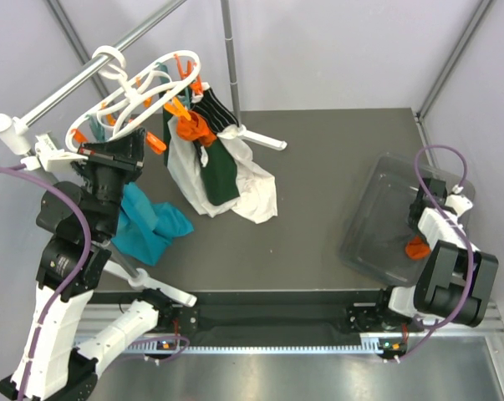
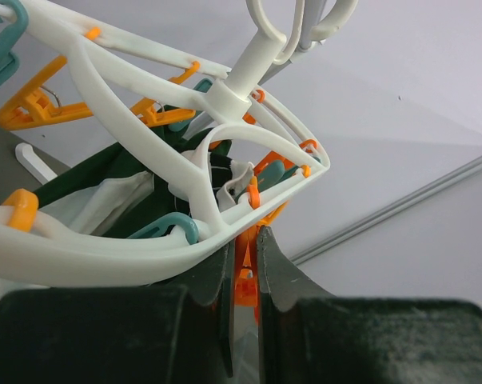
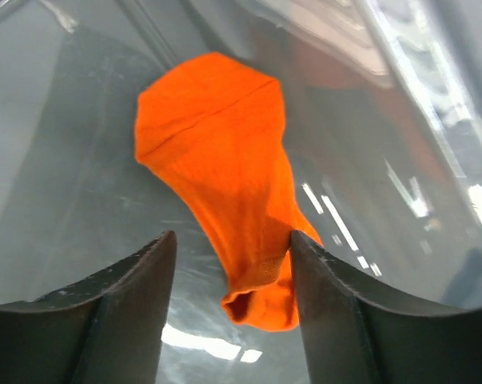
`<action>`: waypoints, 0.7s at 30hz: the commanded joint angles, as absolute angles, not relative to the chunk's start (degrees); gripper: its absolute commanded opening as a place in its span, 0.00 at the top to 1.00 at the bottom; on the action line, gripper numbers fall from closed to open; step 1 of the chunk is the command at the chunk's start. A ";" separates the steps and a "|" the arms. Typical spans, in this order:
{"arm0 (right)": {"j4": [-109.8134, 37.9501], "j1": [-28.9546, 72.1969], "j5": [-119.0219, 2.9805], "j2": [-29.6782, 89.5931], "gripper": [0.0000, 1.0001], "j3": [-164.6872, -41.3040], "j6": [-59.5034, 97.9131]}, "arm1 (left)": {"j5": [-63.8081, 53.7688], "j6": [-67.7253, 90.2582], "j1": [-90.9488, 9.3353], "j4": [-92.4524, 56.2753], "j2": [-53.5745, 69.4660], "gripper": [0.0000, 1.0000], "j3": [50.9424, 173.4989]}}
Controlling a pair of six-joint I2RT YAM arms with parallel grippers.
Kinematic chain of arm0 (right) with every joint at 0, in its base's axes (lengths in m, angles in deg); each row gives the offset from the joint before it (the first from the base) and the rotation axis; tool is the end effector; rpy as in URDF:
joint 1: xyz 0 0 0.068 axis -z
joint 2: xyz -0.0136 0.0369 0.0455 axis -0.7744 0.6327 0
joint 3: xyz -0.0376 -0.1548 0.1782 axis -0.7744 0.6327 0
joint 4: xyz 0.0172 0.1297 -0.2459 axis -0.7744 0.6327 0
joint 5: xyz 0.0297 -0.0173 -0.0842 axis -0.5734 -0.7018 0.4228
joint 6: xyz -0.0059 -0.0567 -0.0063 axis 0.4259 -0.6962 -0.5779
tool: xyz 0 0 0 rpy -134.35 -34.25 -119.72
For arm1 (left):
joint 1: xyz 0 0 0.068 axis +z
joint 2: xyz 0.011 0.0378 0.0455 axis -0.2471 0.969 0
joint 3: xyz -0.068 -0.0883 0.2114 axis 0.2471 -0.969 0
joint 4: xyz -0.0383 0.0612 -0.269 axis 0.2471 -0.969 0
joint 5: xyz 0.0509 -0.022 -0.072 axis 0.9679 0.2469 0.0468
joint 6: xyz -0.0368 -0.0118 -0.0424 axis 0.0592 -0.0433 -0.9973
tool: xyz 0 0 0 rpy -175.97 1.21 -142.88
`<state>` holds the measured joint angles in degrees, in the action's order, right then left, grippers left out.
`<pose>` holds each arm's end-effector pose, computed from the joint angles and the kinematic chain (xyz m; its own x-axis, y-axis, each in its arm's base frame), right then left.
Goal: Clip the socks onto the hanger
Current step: Place the sock in the bin, then pick up the sock from the bin.
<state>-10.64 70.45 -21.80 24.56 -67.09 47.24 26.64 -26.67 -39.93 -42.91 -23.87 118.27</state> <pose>0.2413 -0.1072 0.1326 -0.3907 0.6728 -0.6282 0.8917 0.4462 -0.0766 0.1382 -0.0484 0.4931 0.0853 -0.8152 -0.5729 0.1718 0.5784 -0.7974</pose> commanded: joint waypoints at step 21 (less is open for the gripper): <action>-13.68 66.05 -34.84 3.21 0.99 -57.51 96.48 | 22.49 -26.46 -40.41 -50.34 -24.92 1.00 116.08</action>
